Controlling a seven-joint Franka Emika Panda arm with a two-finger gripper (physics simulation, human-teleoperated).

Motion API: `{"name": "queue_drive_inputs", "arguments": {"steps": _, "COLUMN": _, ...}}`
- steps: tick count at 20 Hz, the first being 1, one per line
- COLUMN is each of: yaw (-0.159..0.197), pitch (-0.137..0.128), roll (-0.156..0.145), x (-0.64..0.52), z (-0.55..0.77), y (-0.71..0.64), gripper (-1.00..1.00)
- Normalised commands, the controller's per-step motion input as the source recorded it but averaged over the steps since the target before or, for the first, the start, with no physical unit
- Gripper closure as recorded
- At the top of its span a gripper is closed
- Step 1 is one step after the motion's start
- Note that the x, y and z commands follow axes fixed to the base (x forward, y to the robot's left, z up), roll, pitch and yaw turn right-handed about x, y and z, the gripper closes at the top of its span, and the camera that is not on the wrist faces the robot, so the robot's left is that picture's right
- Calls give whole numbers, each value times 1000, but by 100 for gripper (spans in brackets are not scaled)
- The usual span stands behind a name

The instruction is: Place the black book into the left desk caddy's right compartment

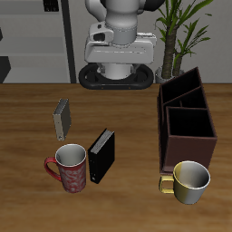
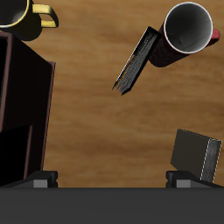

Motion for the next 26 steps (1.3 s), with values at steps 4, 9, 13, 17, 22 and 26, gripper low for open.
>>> {"name": "queue_drive_inputs", "arguments": {"steps": 4, "yaw": -25, "pitch": -25, "roll": -52, "x": 103, "z": 81, "y": -54, "gripper": -100}}
{"name": "queue_drive_inputs", "arguments": {"steps": 9, "yaw": -62, "pitch": -1, "roll": -52, "x": 277, "z": 128, "y": -32, "gripper": -100}}
{"name": "queue_drive_inputs", "arguments": {"steps": 13, "yaw": -38, "pitch": -9, "roll": -20, "x": 154, "z": 89, "y": 49, "gripper": -100}}
{"name": "queue_drive_inputs", "arguments": {"steps": 17, "yaw": -25, "pitch": 5, "roll": -5, "x": 229, "z": 9, "y": 43, "gripper": -100}}
{"name": "queue_drive_inputs", "arguments": {"steps": 22, "yaw": -28, "pitch": 0, "roll": -7, "x": 128, "z": -66, "y": -11, "gripper": -100}}
{"name": "queue_drive_inputs", "arguments": {"steps": 26, "yaw": -15, "pitch": 26, "roll": -11, "x": 223, "z": -154, "y": -64, "gripper": -100}}
